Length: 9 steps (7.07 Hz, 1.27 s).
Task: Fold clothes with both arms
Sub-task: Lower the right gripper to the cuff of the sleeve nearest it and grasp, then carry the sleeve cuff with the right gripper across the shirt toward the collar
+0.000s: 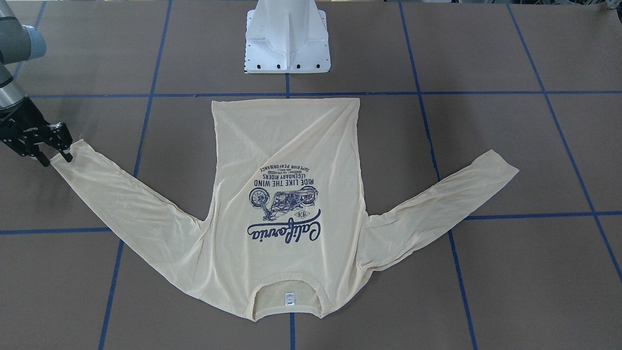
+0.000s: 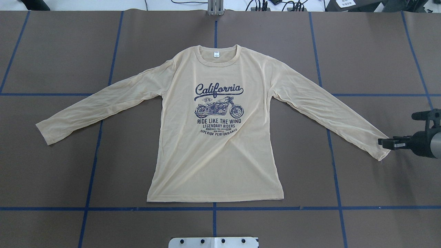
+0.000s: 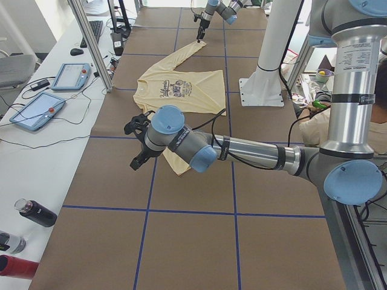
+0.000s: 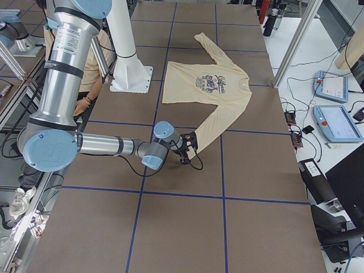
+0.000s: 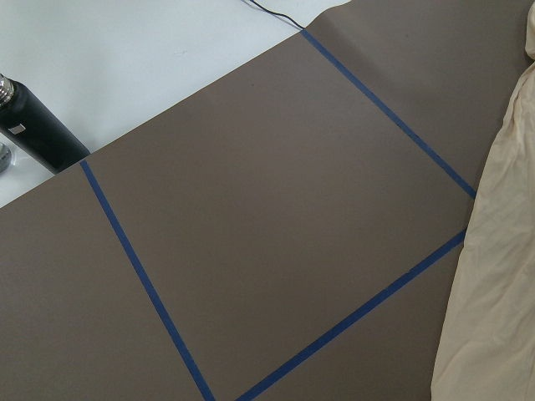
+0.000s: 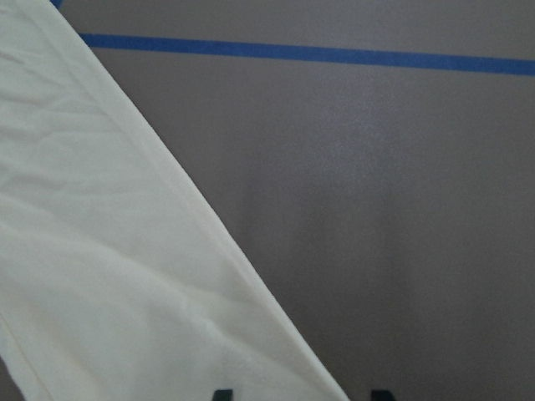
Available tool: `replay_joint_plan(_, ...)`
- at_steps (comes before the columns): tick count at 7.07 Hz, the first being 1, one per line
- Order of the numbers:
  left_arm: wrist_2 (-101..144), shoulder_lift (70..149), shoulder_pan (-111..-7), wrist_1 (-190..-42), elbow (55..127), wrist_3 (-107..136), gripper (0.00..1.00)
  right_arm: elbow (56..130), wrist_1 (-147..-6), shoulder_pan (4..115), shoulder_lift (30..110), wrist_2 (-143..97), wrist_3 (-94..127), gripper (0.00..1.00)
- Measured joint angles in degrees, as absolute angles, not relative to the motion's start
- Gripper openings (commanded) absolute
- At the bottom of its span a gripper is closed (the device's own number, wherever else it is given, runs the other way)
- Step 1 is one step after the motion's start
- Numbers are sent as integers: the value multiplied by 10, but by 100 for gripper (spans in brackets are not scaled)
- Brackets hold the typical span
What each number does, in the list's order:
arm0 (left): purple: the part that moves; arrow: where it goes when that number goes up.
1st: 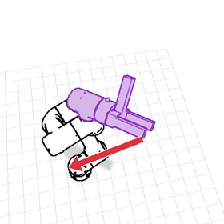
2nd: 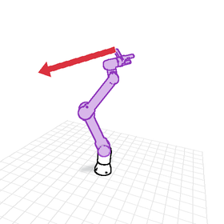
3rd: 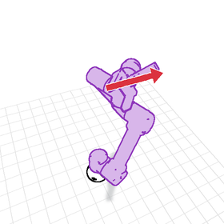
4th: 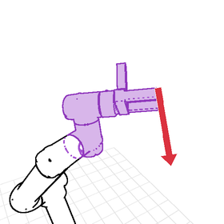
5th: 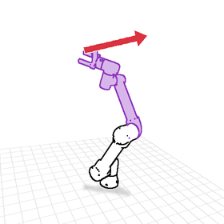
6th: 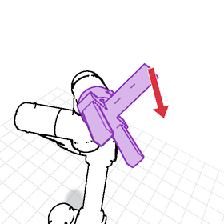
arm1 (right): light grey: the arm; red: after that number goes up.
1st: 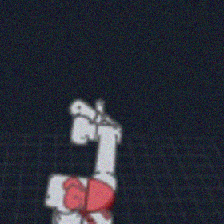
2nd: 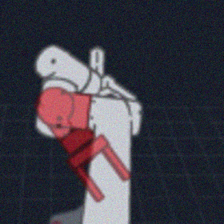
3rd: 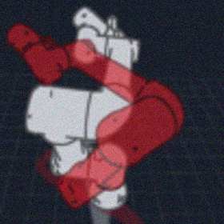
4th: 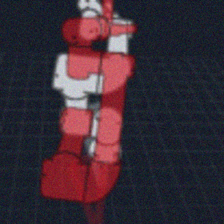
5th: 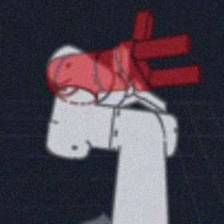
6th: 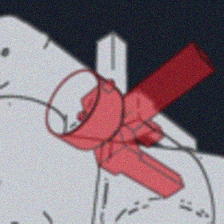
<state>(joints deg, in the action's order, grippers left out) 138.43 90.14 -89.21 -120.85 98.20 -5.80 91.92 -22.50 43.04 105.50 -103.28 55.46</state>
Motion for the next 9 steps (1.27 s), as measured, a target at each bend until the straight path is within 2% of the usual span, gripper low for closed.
replay_joint_plan(2,1384,903,-892,-1208,981,-58,100,919,-225,429,1055,-1028,555,0)
replay_joint_plan(6,1384,904,-892,-1208,981,-47,100,944,-237,432,1056,-1031,554,0)
replay_joint_plan(9,1384,904,-891,-1209,981,-46,100,1074,-413,436,1031,-1033,555,0)
